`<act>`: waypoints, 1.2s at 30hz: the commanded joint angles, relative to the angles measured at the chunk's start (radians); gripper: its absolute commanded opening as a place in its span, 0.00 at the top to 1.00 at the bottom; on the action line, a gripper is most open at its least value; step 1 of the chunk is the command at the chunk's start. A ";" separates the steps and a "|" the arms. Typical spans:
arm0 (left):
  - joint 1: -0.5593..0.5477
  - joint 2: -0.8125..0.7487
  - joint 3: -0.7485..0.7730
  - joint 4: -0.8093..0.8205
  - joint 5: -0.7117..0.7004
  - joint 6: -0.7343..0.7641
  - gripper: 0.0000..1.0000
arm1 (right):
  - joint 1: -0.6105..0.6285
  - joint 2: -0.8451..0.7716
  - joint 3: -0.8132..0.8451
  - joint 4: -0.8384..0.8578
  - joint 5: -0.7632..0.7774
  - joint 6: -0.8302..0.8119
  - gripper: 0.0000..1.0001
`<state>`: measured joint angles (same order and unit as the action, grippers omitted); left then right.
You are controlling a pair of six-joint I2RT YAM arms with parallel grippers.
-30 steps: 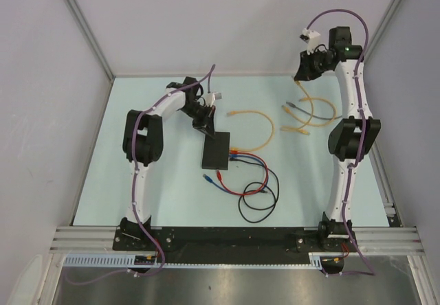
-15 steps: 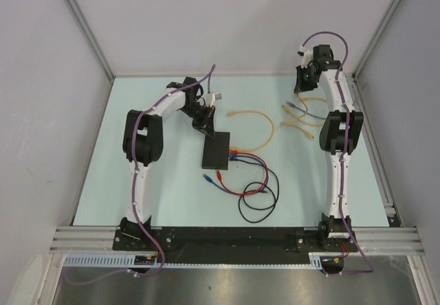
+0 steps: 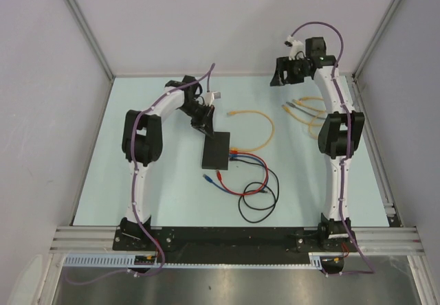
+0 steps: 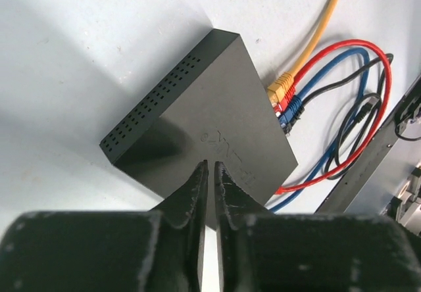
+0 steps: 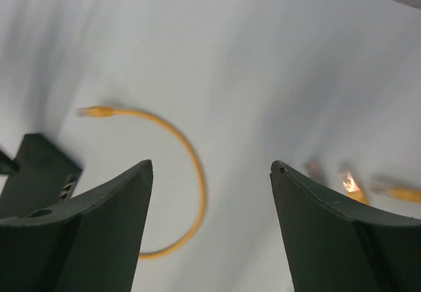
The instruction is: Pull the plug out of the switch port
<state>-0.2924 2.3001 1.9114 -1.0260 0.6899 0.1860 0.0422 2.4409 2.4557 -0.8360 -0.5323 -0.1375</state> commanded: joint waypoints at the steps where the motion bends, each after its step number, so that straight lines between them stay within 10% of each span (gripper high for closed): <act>1: 0.022 -0.100 0.086 -0.028 0.013 0.030 0.79 | 0.082 -0.160 -0.156 0.064 -0.144 -0.088 0.21; 10: 0.062 -0.189 0.002 0.026 0.092 -0.106 0.52 | 0.215 -0.065 -0.185 -0.204 -0.396 -0.223 0.27; 19: 0.065 -0.131 -0.081 0.072 0.212 -0.137 0.98 | 0.283 0.038 -0.184 -0.351 -0.477 -0.338 0.37; 36: 0.062 -0.064 -0.186 0.037 0.138 -0.071 1.00 | 0.334 0.124 -0.277 -0.396 -0.511 -0.422 0.46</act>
<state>-0.2253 2.2189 1.7359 -0.9821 0.8337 0.0898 0.3649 2.5496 2.1868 -1.2263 -1.0149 -0.5430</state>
